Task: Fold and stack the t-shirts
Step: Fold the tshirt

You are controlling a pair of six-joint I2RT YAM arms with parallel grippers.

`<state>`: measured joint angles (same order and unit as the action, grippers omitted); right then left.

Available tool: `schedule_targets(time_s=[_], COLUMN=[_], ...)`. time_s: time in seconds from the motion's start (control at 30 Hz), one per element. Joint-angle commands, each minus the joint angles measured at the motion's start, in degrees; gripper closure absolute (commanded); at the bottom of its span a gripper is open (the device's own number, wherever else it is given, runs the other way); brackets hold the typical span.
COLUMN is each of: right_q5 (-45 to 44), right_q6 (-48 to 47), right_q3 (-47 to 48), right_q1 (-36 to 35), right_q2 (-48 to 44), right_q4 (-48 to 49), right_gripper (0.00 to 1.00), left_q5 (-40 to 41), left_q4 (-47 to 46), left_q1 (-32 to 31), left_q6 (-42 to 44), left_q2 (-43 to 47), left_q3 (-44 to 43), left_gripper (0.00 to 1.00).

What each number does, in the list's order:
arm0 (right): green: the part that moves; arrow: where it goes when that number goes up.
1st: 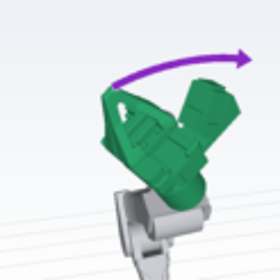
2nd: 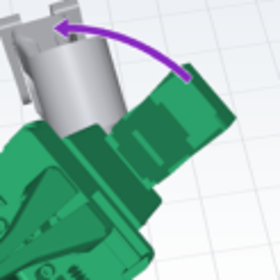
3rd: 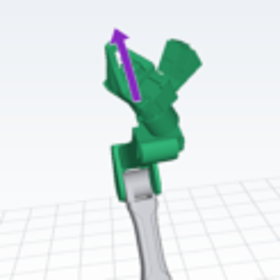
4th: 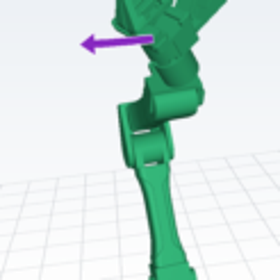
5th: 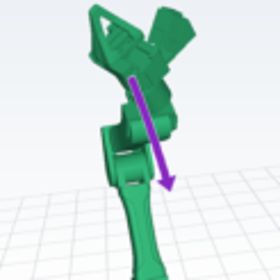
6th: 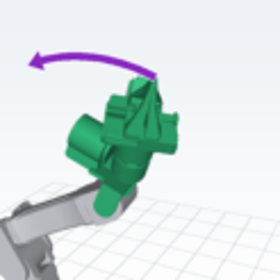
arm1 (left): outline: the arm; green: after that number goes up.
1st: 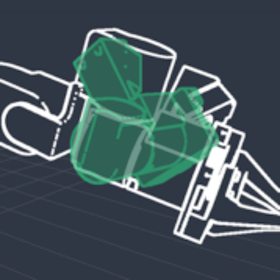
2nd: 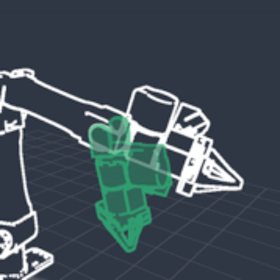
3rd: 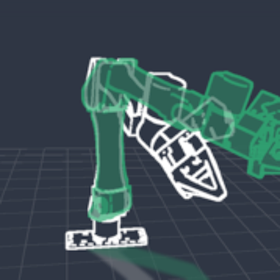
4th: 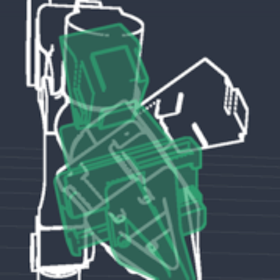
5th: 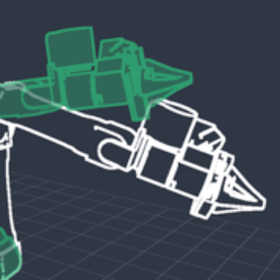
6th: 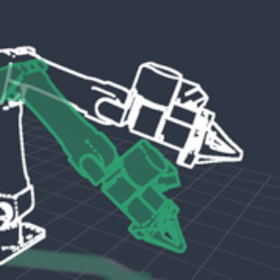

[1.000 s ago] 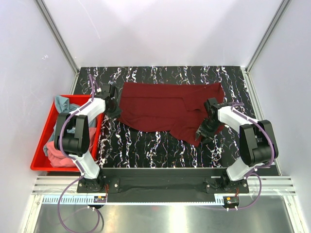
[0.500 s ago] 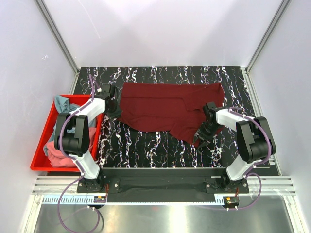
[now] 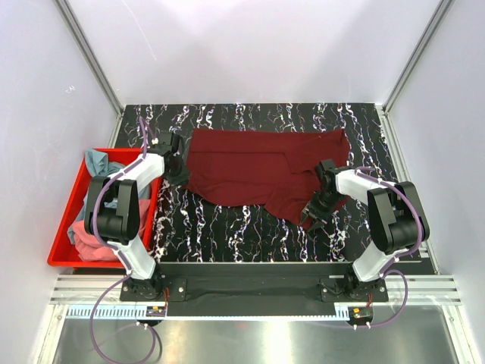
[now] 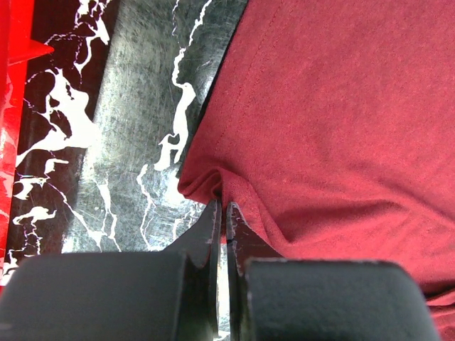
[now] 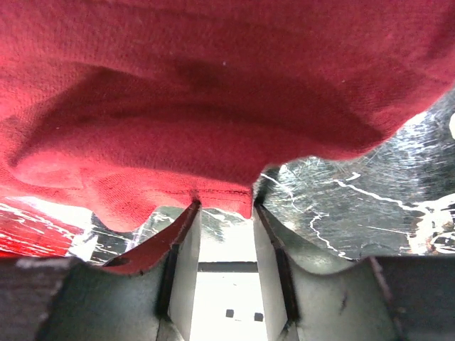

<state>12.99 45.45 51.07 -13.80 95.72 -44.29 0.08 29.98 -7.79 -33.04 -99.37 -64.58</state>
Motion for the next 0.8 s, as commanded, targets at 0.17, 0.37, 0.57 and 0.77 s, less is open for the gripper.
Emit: schedule_targets(time_s=[0.17, 0.37, 0.57, 0.77], right_q5=[-9.3, -11.3, -9.9, -9.4], right_q6=[-1.2, -2.5, -2.7, -3.3], right_q3=[-0.4, 0.7, 0.5, 0.9], right_q1=[0.1, 0.5, 0.6, 0.7], right_q2=[0.9, 1.9, 3.1, 3.4], right_q4=[2.5, 1.6, 2.6, 2.5], right_gripper=[0.57, 0.57, 0.59, 0.6], left_q5=[-1.2, -1.3, -1.5, -1.6], left_q4=[-1.6, -1.4, -1.8, -1.8], left_q1=[0.3, 0.3, 0.3, 0.3], left_q6=[0.2, 0.2, 0.1, 0.2], left_q2=[1.3, 1.4, 1.0, 0.8], left_q3=[0.3, 0.2, 0.4, 0.2], left_gripper=[1.0, 1.0, 1.0, 1.0])
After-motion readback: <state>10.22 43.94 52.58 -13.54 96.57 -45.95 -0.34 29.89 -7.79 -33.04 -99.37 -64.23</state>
